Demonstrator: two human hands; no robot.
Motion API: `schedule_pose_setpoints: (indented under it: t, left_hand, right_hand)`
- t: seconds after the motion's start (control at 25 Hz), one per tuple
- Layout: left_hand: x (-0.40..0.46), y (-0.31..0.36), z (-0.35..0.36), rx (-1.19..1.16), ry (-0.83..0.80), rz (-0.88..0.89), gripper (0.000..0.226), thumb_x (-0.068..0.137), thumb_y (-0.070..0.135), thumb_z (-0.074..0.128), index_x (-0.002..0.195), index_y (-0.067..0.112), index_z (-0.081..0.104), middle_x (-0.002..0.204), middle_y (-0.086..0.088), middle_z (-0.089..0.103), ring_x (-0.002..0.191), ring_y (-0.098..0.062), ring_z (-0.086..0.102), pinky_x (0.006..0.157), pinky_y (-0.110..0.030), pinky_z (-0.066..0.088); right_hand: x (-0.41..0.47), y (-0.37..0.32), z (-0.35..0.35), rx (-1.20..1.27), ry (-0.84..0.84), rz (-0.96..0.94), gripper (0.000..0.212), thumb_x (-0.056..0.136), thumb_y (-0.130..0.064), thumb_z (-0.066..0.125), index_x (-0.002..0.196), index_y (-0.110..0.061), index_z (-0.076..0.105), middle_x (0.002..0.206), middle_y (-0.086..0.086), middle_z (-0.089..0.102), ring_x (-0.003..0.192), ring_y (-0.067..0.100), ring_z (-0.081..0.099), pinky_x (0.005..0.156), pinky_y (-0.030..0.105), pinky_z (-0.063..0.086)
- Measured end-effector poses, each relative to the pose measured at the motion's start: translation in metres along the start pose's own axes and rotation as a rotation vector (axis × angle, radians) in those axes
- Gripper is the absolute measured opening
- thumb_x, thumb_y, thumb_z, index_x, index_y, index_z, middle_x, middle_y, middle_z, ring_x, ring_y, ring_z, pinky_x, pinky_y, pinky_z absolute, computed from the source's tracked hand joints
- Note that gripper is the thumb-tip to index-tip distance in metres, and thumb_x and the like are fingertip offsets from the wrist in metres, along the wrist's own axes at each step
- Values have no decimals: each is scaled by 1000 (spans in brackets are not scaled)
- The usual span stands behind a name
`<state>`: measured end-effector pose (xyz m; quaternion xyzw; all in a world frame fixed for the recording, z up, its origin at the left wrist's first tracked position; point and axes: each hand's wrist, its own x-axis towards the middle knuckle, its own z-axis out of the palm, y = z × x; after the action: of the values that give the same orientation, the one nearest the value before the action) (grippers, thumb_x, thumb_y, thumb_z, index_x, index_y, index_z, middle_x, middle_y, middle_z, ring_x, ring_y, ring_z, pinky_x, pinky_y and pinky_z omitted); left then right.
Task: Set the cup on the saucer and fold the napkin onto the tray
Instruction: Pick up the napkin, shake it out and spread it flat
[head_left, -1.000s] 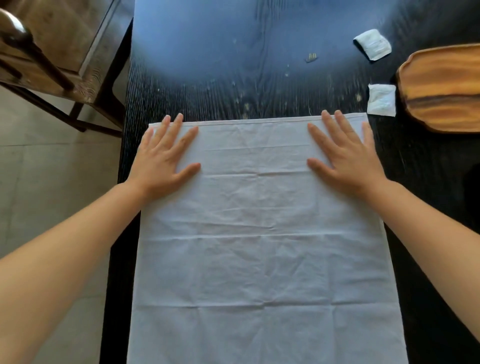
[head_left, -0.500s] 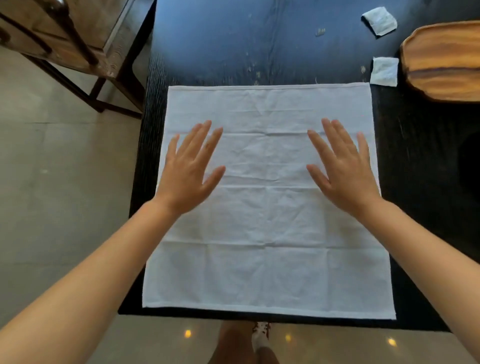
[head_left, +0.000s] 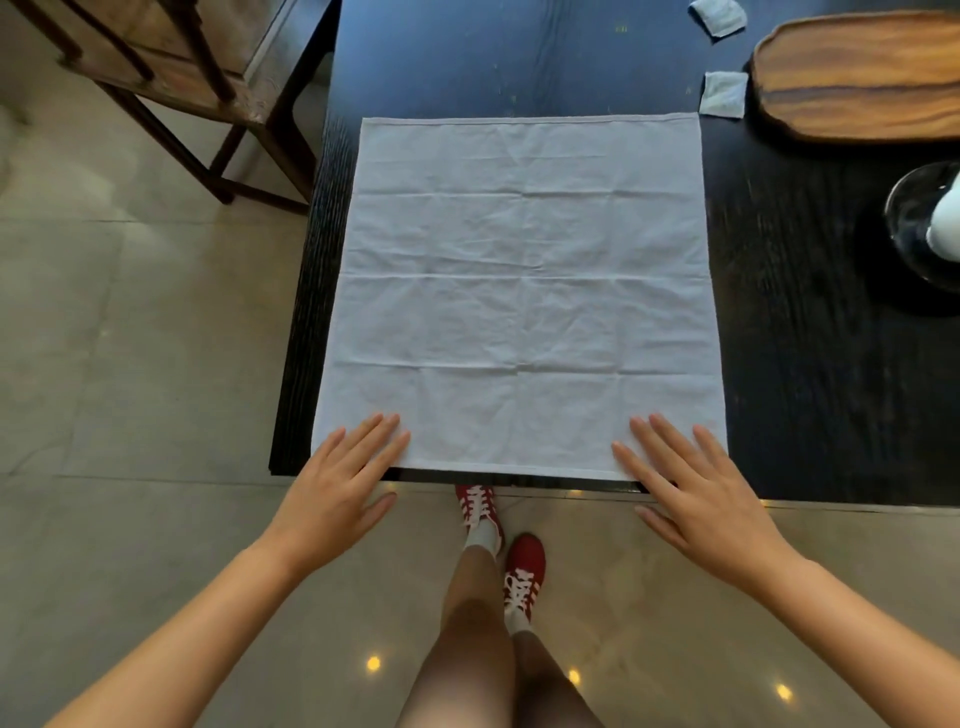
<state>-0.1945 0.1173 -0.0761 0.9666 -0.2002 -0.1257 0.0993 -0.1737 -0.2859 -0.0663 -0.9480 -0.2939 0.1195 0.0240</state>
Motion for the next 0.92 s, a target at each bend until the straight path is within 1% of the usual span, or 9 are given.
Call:
schedule_pose_setpoints:
  t: [0.08, 0.16, 0.24, 0.36, 0.52, 0.64, 0.76, 0.84, 0.92]
  left_hand:
    - [-3, 0, 3, 13, 65, 12, 49, 91, 24, 38, 139, 16, 37, 144, -8, 42, 134, -22, 37, 106, -40, 31]
    - [-7, 0, 4, 10, 146, 50, 44, 89, 14, 43, 133, 12, 46, 137, -8, 50, 128, -23, 46, 103, -37, 35]
    - [-12, 0, 4, -2, 207, 76, 38, 89, 11, 49, 126, 11, 56, 131, -7, 57, 122, -22, 52, 99, -36, 42]
    - [-16, 0, 3, -44, 239, 83, 30, 88, 10, 51, 115, 10, 66, 122, -5, 64, 115, -20, 58, 94, -33, 47]
    - [-14, 2, -15, -157, 148, 47, 34, 92, 24, 41, 108, 17, 69, 116, 2, 68, 111, -14, 60, 88, -29, 52]
    - [-7, 0, -42, -400, -56, -160, 25, 93, 20, 49, 106, 28, 69, 115, 12, 67, 111, -3, 58, 92, -30, 51]
    - [10, -9, -74, -494, -315, -182, 28, 91, 17, 56, 99, 41, 67, 97, 34, 65, 100, 10, 59, 92, -23, 49]
    - [29, -14, -91, -481, -338, -174, 25, 90, 18, 56, 101, 37, 69, 83, 48, 58, 94, 16, 58, 87, -18, 49]
    - [55, -19, -108, -478, -257, -207, 22, 90, 18, 57, 107, 26, 69, 81, 43, 58, 90, 18, 57, 85, -13, 45]
  right_hand:
    - [-3, -2, 1, -10, 65, -13, 48, 97, -32, 34, 143, -21, 27, 147, 14, 36, 139, 27, 22, 113, 48, 18]
    - [-5, -4, 2, -16, 124, -41, 65, 81, -10, 67, 138, -18, 37, 140, 16, 46, 134, 32, 35, 107, 52, 32]
    - [-10, -7, -1, -28, 145, -48, 75, 65, 1, 78, 131, -15, 46, 133, 17, 54, 124, 36, 47, 99, 54, 41]
    - [-16, -11, -3, -30, 182, -68, 64, 60, 3, 80, 120, -10, 61, 122, 16, 62, 115, 35, 56, 91, 52, 48]
    - [-12, -15, -18, 98, 185, -40, 49, 55, 1, 85, 101, -9, 71, 108, 12, 70, 104, 32, 64, 80, 46, 55]
    - [-7, -12, -47, 326, 54, 104, 30, 79, -10, 71, 106, -22, 69, 110, 5, 71, 102, 24, 66, 79, 39, 57]
    - [0, 3, -77, 510, -242, 207, 28, 93, -25, 51, 118, -27, 62, 114, -10, 67, 103, 8, 63, 88, 25, 50]
    - [15, 12, -89, 554, -292, 230, 28, 92, -25, 52, 118, -24, 63, 110, -9, 68, 99, 6, 62, 87, 23, 49]
    - [36, 24, -100, 551, -262, 255, 27, 92, -25, 53, 116, -22, 64, 105, -4, 71, 93, 9, 64, 87, 28, 51]
